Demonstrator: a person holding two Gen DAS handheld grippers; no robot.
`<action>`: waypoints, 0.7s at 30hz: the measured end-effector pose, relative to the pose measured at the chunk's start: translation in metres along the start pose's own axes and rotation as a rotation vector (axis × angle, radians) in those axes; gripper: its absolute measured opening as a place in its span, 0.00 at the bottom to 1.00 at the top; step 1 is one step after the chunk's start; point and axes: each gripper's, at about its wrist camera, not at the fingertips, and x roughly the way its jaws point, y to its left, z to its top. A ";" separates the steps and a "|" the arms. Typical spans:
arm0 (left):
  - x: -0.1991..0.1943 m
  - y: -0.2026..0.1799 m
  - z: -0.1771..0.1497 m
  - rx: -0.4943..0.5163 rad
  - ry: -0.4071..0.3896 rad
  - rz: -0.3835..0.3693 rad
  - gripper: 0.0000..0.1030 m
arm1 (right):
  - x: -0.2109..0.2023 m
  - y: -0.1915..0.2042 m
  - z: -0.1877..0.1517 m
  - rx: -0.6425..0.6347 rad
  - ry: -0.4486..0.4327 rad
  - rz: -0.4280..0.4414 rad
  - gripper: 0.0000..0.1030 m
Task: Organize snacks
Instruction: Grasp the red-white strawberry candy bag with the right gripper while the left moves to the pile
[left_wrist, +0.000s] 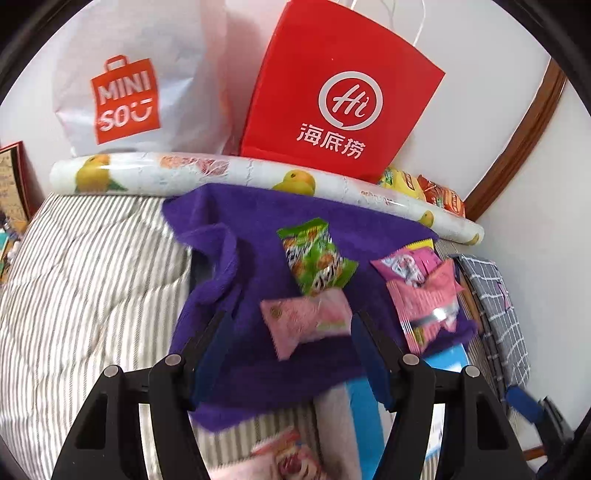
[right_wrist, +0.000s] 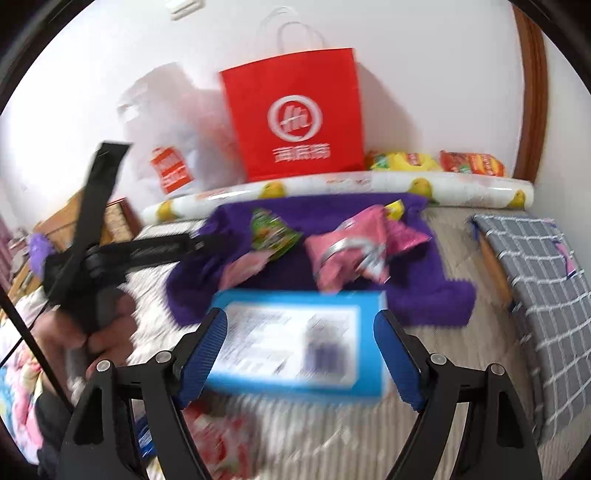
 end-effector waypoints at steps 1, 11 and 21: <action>-0.006 0.002 -0.005 0.003 0.004 0.001 0.63 | -0.006 0.005 -0.008 -0.003 0.007 0.028 0.79; -0.051 0.024 -0.034 -0.003 0.025 0.034 0.63 | -0.020 0.035 -0.063 -0.003 0.120 0.156 0.55; -0.082 0.034 -0.057 0.025 0.029 0.079 0.63 | -0.002 0.051 -0.092 -0.048 0.204 0.075 0.38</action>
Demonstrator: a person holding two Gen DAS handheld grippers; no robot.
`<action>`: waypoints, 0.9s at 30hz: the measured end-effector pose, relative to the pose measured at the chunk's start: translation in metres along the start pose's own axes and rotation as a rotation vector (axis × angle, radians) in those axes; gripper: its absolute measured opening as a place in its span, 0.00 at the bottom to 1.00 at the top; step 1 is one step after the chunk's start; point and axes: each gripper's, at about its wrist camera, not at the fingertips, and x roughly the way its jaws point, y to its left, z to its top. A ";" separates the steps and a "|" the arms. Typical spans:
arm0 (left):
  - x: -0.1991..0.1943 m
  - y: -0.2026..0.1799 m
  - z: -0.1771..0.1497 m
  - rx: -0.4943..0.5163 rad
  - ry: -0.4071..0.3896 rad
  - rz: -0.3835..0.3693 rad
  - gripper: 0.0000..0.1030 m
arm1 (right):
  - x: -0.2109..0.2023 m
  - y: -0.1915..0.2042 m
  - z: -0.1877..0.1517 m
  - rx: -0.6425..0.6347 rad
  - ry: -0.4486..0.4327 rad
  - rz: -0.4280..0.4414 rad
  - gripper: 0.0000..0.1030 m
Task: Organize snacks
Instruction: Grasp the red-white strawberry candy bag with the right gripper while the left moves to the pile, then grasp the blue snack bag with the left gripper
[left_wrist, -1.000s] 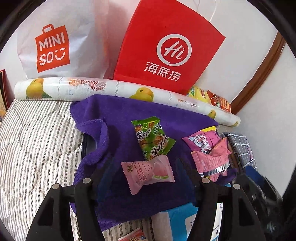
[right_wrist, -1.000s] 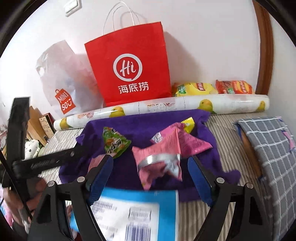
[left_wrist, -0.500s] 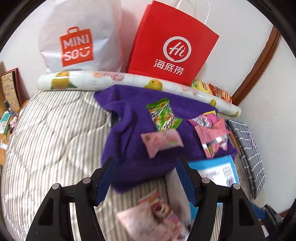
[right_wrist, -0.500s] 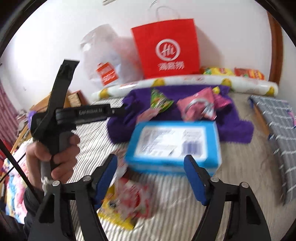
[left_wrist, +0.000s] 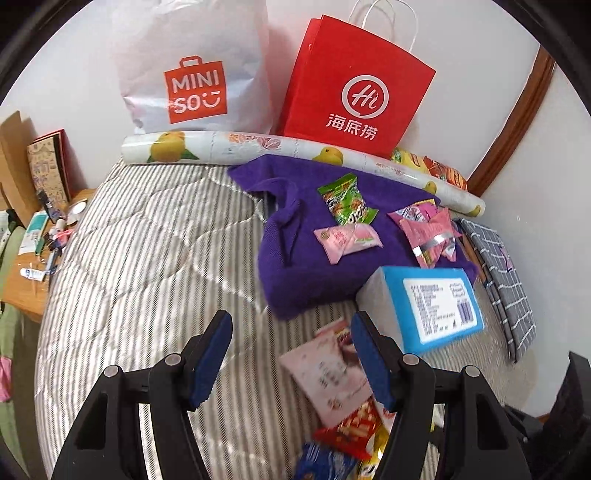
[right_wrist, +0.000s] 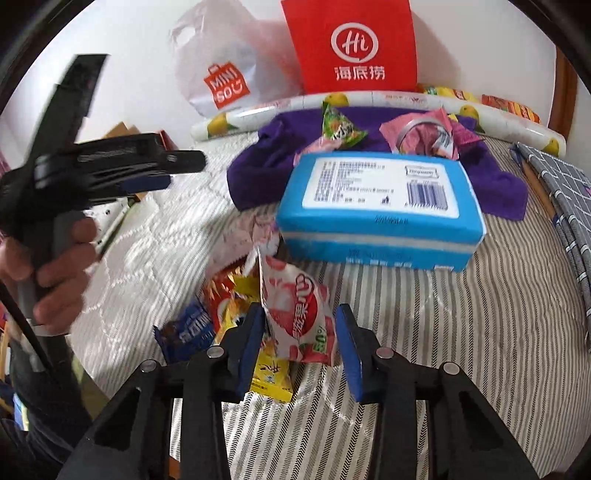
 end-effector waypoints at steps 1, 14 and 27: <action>-0.003 0.002 -0.004 0.000 0.002 0.003 0.63 | 0.002 0.000 0.000 -0.004 0.000 -0.008 0.38; -0.014 0.017 -0.048 0.023 0.071 0.035 0.63 | 0.036 0.002 0.009 -0.005 0.012 0.022 0.46; -0.011 0.006 -0.098 0.083 0.156 -0.036 0.63 | -0.004 -0.022 -0.007 0.027 -0.058 -0.048 0.31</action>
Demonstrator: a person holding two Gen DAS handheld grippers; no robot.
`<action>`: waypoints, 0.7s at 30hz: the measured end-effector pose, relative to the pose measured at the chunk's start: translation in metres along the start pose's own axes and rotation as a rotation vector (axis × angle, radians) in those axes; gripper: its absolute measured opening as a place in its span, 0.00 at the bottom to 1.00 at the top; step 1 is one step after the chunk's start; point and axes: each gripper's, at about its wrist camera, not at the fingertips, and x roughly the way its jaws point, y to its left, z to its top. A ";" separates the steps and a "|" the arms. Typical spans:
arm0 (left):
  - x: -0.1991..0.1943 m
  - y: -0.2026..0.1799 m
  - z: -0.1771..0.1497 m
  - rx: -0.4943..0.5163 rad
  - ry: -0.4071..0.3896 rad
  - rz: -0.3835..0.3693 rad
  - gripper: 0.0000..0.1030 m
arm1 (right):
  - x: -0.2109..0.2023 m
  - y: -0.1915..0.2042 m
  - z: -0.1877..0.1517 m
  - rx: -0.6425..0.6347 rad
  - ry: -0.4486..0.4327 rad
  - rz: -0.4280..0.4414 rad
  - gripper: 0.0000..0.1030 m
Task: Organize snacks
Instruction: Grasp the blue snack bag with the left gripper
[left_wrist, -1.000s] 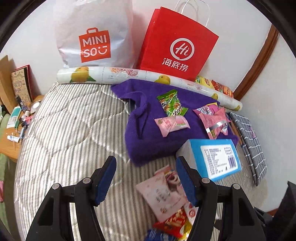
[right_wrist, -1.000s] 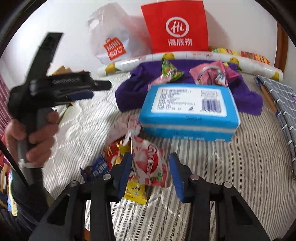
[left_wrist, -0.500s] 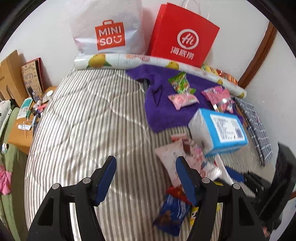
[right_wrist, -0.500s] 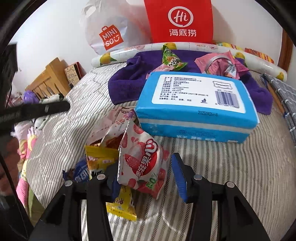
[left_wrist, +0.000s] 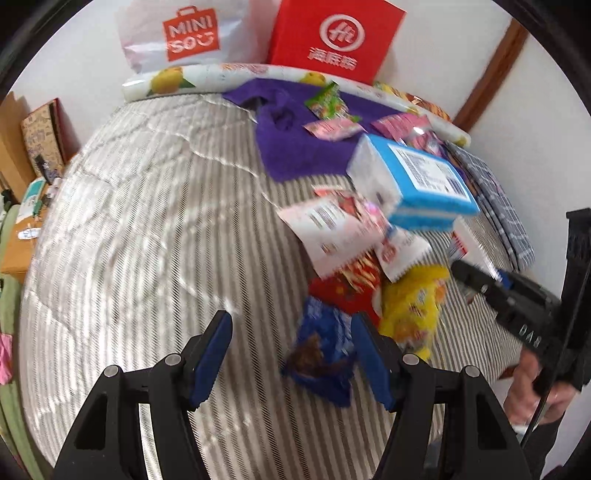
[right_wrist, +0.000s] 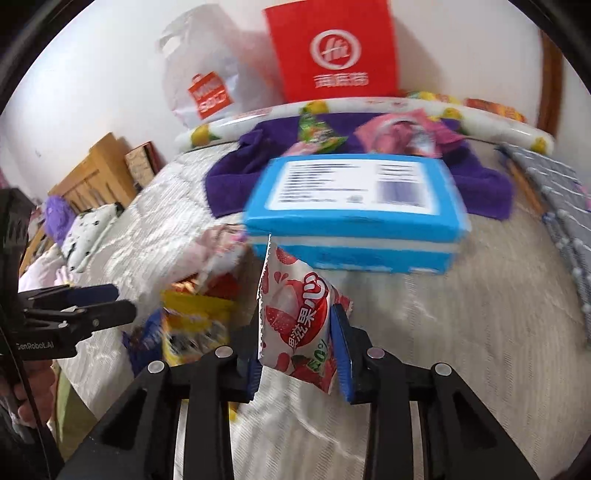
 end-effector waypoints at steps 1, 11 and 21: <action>0.003 -0.004 -0.003 0.015 0.007 -0.011 0.63 | -0.005 -0.006 -0.003 0.005 -0.004 -0.020 0.31; 0.025 -0.051 -0.024 0.221 -0.006 0.160 0.51 | -0.028 -0.055 -0.032 0.115 0.005 -0.121 0.32; 0.018 -0.020 -0.022 0.077 0.041 0.173 0.40 | -0.008 -0.053 -0.031 0.069 0.001 -0.093 0.45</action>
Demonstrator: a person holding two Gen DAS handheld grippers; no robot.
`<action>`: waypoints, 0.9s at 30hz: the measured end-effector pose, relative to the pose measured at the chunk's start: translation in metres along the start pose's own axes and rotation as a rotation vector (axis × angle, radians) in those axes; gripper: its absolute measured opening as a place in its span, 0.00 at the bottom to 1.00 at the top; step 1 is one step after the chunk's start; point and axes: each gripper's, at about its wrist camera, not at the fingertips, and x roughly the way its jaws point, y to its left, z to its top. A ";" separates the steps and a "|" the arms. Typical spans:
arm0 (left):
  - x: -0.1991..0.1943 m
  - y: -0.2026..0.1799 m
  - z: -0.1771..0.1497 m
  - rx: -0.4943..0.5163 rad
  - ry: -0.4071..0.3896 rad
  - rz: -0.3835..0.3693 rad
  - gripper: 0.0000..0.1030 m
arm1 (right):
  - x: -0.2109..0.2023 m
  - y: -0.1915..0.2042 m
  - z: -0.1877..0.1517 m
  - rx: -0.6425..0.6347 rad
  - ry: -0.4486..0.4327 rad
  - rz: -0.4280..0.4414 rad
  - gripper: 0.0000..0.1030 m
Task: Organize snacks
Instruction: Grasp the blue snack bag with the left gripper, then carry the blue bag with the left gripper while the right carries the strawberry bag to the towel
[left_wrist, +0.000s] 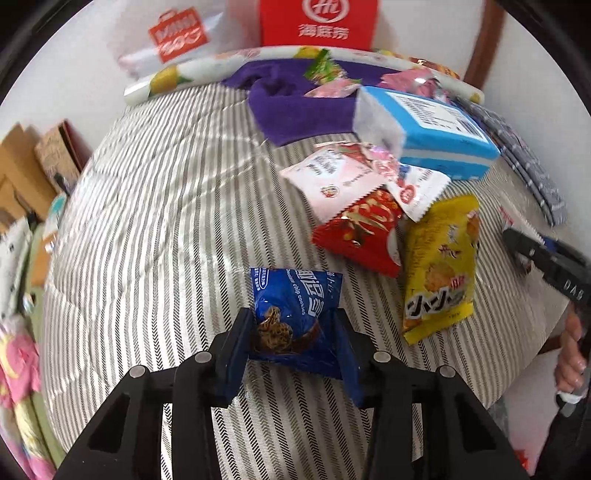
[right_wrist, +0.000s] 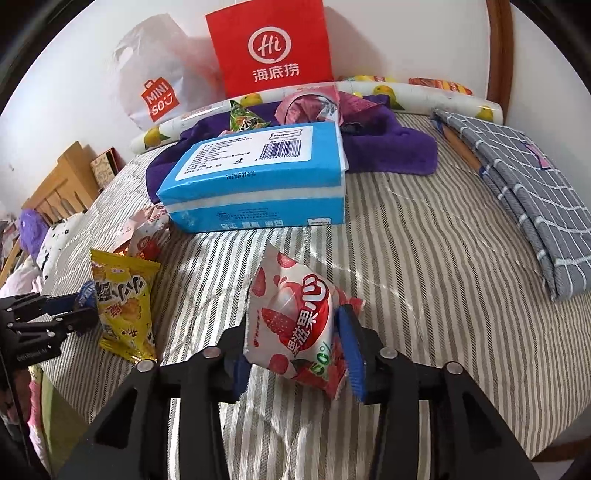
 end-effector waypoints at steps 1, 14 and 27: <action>0.001 0.002 0.001 -0.017 0.006 -0.007 0.40 | 0.002 -0.002 0.001 0.004 0.003 0.005 0.45; -0.014 0.000 0.017 -0.221 -0.023 0.019 0.38 | -0.013 -0.031 0.018 -0.020 -0.021 0.142 0.32; -0.048 -0.018 0.069 -0.400 -0.119 -0.031 0.38 | -0.029 -0.048 0.050 -0.137 -0.037 0.230 0.30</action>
